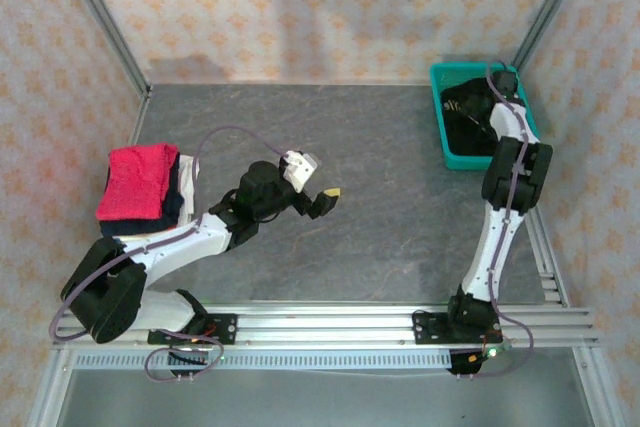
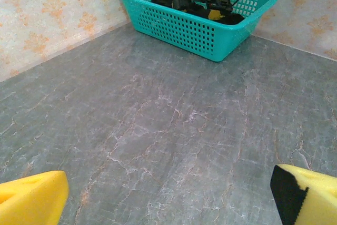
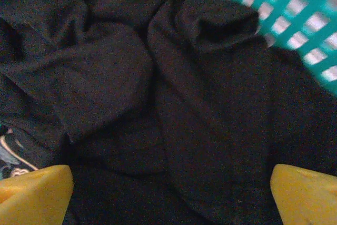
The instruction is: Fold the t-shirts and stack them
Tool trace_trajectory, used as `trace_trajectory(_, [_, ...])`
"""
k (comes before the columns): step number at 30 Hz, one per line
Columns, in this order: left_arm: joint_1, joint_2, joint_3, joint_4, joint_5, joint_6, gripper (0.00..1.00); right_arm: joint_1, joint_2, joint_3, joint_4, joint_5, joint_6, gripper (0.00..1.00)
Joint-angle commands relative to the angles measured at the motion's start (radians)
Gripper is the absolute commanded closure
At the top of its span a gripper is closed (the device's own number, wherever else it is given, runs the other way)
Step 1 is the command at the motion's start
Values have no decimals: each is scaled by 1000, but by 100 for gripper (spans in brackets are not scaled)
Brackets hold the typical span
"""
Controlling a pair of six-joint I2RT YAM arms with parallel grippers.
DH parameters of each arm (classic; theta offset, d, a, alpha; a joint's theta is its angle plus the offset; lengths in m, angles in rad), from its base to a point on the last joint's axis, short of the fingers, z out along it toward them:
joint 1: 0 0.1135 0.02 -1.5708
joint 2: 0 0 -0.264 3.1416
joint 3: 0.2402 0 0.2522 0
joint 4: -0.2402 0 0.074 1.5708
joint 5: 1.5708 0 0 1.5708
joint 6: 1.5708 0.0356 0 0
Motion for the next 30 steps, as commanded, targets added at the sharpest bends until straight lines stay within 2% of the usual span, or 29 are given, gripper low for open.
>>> trace_trajectory(1, [-6, 10, 37, 33, 16, -12, 0, 12, 61, 130, -186, 30, -40, 16])
trace_trajectory(3, [-6, 5, 43, 24, 16, -13, 0, 10, 89, 180, -238, 22, -43, 34])
trace_trajectory(6, [-6, -5, 42, 19, 10, -8, 0, 11, 68, 186, -255, 12, -44, 82])
trace_trajectory(7, [-6, -8, 43, 16, 6, -7, 0, 11, 45, 180, -252, 1, -45, 94])
trace_trajectory(8, [-6, -11, 43, 10, 2, -7, 0, 11, 20, 170, -243, -12, -46, 100])
trace_trajectory(11, [-6, -29, 33, 8, -12, -19, 0, 12, -100, 98, -190, -76, -65, 100])
trace_trajectory(15, [-6, -67, -5, 21, -31, -31, 0, 23, -324, -120, 3, -106, -60, 100])
trace_trajectory(21, [-7, -130, -29, -14, -43, -18, 0, 60, -580, -327, 177, -174, -50, 100])
trace_trajectory(26, [-7, -174, -41, -44, -58, -7, 0, 142, -776, -392, 269, -259, -63, 100])
trace_trajectory(30, [-7, -188, -56, -39, -75, -8, 0, 225, -863, -337, 273, -366, -61, 100])
